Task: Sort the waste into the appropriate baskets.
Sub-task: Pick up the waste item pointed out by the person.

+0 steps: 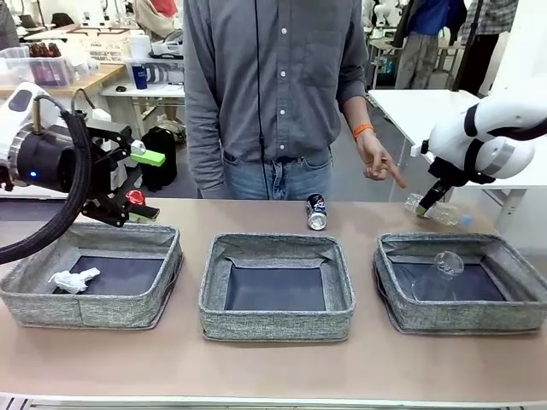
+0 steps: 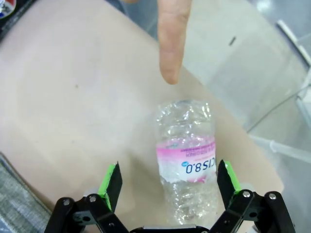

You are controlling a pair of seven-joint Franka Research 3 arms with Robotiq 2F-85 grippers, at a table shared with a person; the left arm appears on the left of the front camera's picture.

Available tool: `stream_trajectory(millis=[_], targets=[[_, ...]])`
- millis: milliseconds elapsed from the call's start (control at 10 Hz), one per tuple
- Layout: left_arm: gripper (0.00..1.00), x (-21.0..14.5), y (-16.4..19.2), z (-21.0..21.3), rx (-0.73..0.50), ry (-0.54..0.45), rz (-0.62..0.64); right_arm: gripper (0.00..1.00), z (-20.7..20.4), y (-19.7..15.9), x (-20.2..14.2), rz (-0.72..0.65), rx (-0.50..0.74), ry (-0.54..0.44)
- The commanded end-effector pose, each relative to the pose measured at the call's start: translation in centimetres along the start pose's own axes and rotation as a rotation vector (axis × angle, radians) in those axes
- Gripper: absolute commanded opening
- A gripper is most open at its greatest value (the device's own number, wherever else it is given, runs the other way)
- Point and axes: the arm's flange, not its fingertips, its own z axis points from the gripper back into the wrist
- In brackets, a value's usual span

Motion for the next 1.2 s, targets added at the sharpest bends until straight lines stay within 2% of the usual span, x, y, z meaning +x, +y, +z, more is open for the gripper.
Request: stream_trajectory(millis=[0,900,1000,1100], targets=[[1.00,0.0,-0.4,0.0,-0.004,-0.003,0.004,1.00,-0.4,-0.4,-0.1,0.012,0.015,-0.029],[1.00,0.0,-0.4,0.0,-0.004,-0.003,0.004,1.00,-1.9,-0.9,-0.8,-0.043,0.042,0.013],[1.00,0.0,-0.4,0.0,-0.004,-0.003,0.004,0.43,-2.0,-0.7,-0.7,-0.044,0.042,0.041],[1.00,0.0,-0.4,0.0,-0.004,-0.003,0.004,0.41,-2.0,-0.6,-0.6,-0.039,0.043,0.049]])
